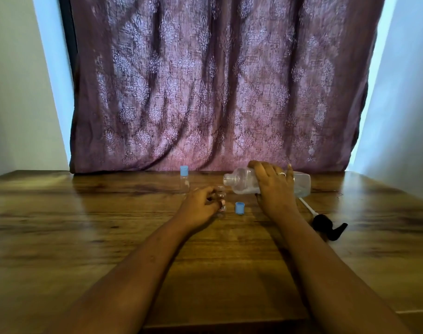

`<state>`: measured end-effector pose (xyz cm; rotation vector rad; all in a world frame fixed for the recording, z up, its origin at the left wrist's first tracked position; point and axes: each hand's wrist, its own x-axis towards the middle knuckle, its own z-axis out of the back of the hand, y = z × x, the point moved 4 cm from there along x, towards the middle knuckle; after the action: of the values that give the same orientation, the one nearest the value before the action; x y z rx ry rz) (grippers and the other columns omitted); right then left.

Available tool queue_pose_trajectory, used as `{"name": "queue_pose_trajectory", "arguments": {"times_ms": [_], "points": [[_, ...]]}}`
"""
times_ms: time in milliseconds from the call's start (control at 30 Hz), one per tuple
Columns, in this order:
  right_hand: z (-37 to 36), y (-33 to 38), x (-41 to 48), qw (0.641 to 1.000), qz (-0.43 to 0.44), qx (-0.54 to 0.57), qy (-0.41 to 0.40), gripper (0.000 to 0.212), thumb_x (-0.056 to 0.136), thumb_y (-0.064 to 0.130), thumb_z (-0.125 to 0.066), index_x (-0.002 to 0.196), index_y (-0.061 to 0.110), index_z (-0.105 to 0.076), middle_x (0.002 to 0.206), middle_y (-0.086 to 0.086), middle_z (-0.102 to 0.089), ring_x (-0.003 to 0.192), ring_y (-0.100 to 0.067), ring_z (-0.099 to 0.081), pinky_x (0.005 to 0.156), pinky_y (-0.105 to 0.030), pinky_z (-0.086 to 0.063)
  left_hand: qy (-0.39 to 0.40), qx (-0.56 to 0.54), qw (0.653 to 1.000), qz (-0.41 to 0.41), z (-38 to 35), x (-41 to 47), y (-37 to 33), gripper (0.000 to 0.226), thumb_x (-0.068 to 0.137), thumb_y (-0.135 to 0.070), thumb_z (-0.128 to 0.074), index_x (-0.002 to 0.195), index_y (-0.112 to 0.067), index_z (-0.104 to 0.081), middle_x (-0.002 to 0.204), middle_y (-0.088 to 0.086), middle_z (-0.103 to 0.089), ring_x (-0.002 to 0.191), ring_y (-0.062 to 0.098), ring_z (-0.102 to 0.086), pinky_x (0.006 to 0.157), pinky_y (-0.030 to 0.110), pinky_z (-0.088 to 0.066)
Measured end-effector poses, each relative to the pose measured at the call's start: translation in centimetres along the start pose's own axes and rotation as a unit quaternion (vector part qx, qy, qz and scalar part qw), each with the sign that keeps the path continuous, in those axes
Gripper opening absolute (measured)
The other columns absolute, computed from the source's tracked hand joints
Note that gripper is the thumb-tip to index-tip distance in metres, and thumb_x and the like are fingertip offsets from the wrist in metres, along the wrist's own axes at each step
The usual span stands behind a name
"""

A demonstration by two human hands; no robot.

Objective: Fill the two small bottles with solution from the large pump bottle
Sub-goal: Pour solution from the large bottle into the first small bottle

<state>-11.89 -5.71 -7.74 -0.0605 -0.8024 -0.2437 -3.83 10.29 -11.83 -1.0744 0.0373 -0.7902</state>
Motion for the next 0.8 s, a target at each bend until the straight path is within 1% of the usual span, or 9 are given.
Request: {"name": "queue_pose_trajectory", "arguments": {"times_ms": [133, 233, 333, 367, 500, 600, 633, 733, 800], "points": [[0.0, 0.16, 0.02, 1.0, 0.005, -0.003, -0.01, 0.063, 0.074, 0.005, -0.068, 0.127, 0.026, -0.042, 0.128, -0.001, -0.054, 0.124, -0.027, -0.046, 0.112, -0.059, -0.011, 0.005, -0.038, 0.999, 0.009, -0.01, -0.2, -0.07, 0.029, 0.093, -0.017, -0.062, 0.121, -0.017, -0.055, 0.119, 0.004, -0.067, 0.096, 0.017, -0.069, 0.073, 0.028, -0.058], [0.01, 0.21, -0.02, 1.0, 0.01, -0.005, -0.007, 0.062, 0.074, 0.003, -0.065, 0.127, 0.026, -0.042, 0.129, 0.0, -0.053, 0.124, -0.027, -0.045, 0.113, -0.057, -0.009, -0.004, -0.018, 1.0, 0.007, 0.11, -0.2, -0.13, 0.029, 0.092, -0.019, -0.063, 0.12, -0.017, -0.055, 0.116, 0.003, -0.068, 0.094, 0.016, -0.069, 0.077, 0.033, -0.06], [0.12, 0.26, -0.03, 1.0, 0.013, -0.004, -0.009, 0.062, 0.074, 0.002, -0.062, 0.127, 0.026, -0.042, 0.128, 0.0, -0.053, 0.124, -0.027, -0.045, 0.113, -0.057, -0.008, -0.002, -0.027, 1.0, 0.009, 0.13, -0.22, -0.28, 0.027, 0.093, -0.017, -0.062, 0.119, -0.017, -0.055, 0.117, 0.002, -0.067, 0.088, 0.006, -0.066, 0.063, 0.017, -0.056], [0.22, 0.3, -0.04, 1.0, 0.014, -0.005, -0.01, 0.062, 0.074, 0.002, -0.062, 0.127, 0.026, -0.043, 0.128, 0.0, -0.053, 0.123, -0.027, -0.045, 0.113, -0.057, -0.008, -0.002, -0.028, 1.0, 0.008, 0.12, -0.23, -0.32, 0.026, 0.093, -0.016, -0.062, 0.119, -0.017, -0.055, 0.117, 0.002, -0.067, 0.087, 0.004, -0.065, 0.061, 0.015, -0.055], [0.43, 0.52, -0.04, 1.0, 0.017, -0.005, -0.017, 0.062, 0.072, -0.001, -0.057, 0.126, 0.026, -0.045, 0.127, 0.001, -0.054, 0.123, -0.027, -0.046, 0.113, -0.056, -0.008, -0.005, -0.025, 1.0, 0.005, 0.13, -0.31, -0.33, 0.027, 0.093, -0.019, -0.062, 0.119, -0.017, -0.055, 0.118, 0.002, -0.067, 0.089, 0.005, -0.065, 0.063, 0.015, -0.053], [0.48, 0.57, -0.02, 0.999, 0.017, -0.002, -0.027, 0.061, 0.073, -0.003, -0.056, 0.125, 0.026, -0.046, 0.126, 0.001, -0.055, 0.122, -0.027, -0.047, 0.112, -0.055, -0.009, -0.011, -0.015, 1.0, 0.009, 0.19, -0.23, -0.14, 0.028, 0.092, -0.022, -0.063, 0.119, -0.02, -0.056, 0.118, 0.001, -0.066, 0.097, 0.012, -0.065, 0.08, 0.032, -0.057], [0.5, 0.57, -0.01, 0.999, 0.017, 0.0, -0.031, 0.06, 0.073, -0.003, -0.056, 0.125, 0.026, -0.046, 0.125, 0.0, -0.055, 0.121, -0.027, -0.047, 0.112, -0.054, -0.009, -0.011, -0.018, 1.0, 0.01, 0.2, -0.25, -0.13, 0.027, 0.092, -0.022, -0.063, 0.118, -0.02, -0.055, 0.118, 0.001, -0.066, 0.097, 0.012, -0.065, 0.08, 0.033, -0.058], [0.65, 0.58, -0.05, 0.999, 0.019, 0.002, -0.042, 0.058, 0.072, -0.002, -0.052, 0.123, 0.026, -0.048, 0.123, 0.001, -0.057, 0.119, -0.027, -0.049, 0.113, -0.054, -0.009, -0.007, -0.025, 1.0, 0.012, 0.15, -0.23, -0.06, 0.027, 0.093, -0.021, -0.063, 0.119, -0.02, -0.055, 0.118, 0.001, -0.066, 0.096, 0.012, -0.066, 0.075, 0.028, -0.057], [0.71, 0.61, -0.04, 0.999, 0.02, 0.003, -0.05, 0.058, 0.071, -0.002, -0.051, 0.122, 0.026, -0.049, 0.122, 0.001, -0.058, 0.118, -0.027, -0.05, 0.113, -0.055, -0.009, -0.007, -0.025, 1.0, 0.011, 0.15, -0.22, -0.13, 0.027, 0.092, -0.021, -0.063, 0.118, -0.02, -0.056, 0.118, 0.002, -0.066, 0.098, 0.014, -0.066, 0.078, 0.031, -0.058]]}}
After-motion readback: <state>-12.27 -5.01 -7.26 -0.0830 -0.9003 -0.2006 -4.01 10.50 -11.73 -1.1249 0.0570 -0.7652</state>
